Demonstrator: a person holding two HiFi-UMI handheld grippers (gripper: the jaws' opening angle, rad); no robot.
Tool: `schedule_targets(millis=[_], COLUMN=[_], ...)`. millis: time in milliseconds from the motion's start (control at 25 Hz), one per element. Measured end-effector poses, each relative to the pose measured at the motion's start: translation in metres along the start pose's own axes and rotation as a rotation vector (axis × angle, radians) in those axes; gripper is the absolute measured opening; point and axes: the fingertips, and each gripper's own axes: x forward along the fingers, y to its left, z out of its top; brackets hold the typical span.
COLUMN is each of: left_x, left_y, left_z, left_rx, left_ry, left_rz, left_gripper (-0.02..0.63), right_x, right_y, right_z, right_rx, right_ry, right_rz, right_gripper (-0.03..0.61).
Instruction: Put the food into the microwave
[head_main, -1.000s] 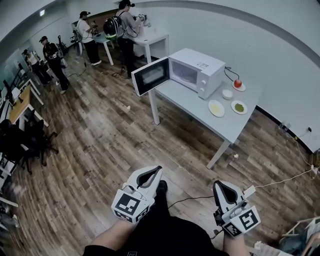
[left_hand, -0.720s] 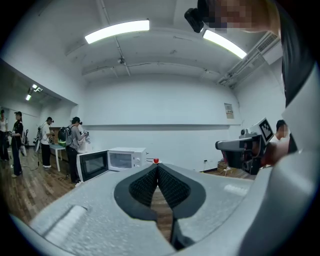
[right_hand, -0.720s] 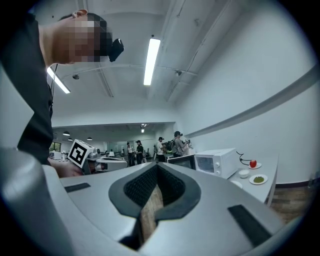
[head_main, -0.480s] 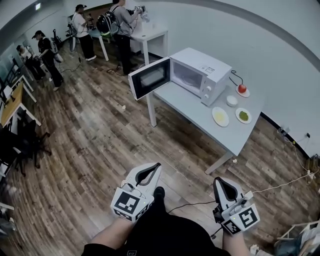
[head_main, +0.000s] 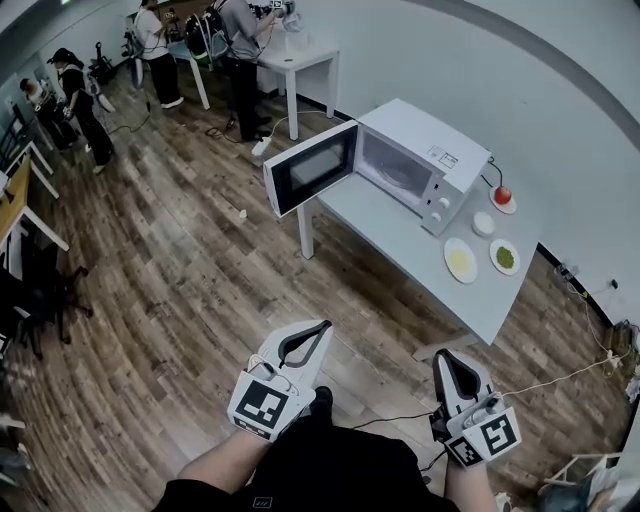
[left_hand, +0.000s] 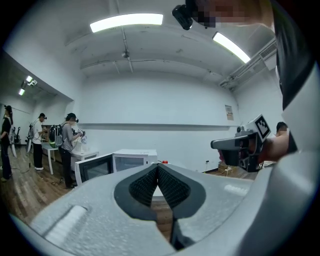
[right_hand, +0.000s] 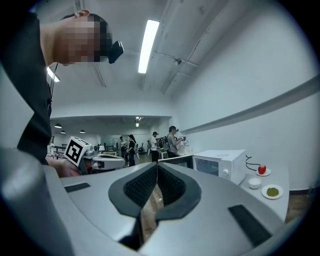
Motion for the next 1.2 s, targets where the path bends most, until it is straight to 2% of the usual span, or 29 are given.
schedule_targets(millis=[160, 280, 440, 680, 1200], left_x=[0.018, 0.031, 0.048, 0.086, 0.186], left_y=[0.033, 0.054, 0.069, 0.079, 0.075], left_z=[0.0, -0.001, -0.002, -0.004, -0.004], left_rx=[0.034, -0.009, -0.004, 0.011, -0.079], left_ry=[-0.005, -0.017, -0.01, 0.009, 0.018], left_rz=[-0.021, -0.018, -0.008, -0.01, -0.007], left_gripper=[0.008, 0.008, 0.008, 0.008, 0.008], right_x=[0.037, 0.054, 0.071, 0.093, 0.105], right_y=[-0.004, -0.008, -0.025, -0.062, -0.164], right_z=[0.003, 0.001, -0.005, -0.015, -0.03], right_rx=[-0.041, -0.043, -0.049, -0.093, 0.004], right_ry=[0.02, 0.039, 0.063, 0.113, 0.075], right_rz=[-0.014, -0.015, -0.024, -0.048, -0.036], right_gripper=[0.014, 0.014, 0.014, 0.014, 0.014])
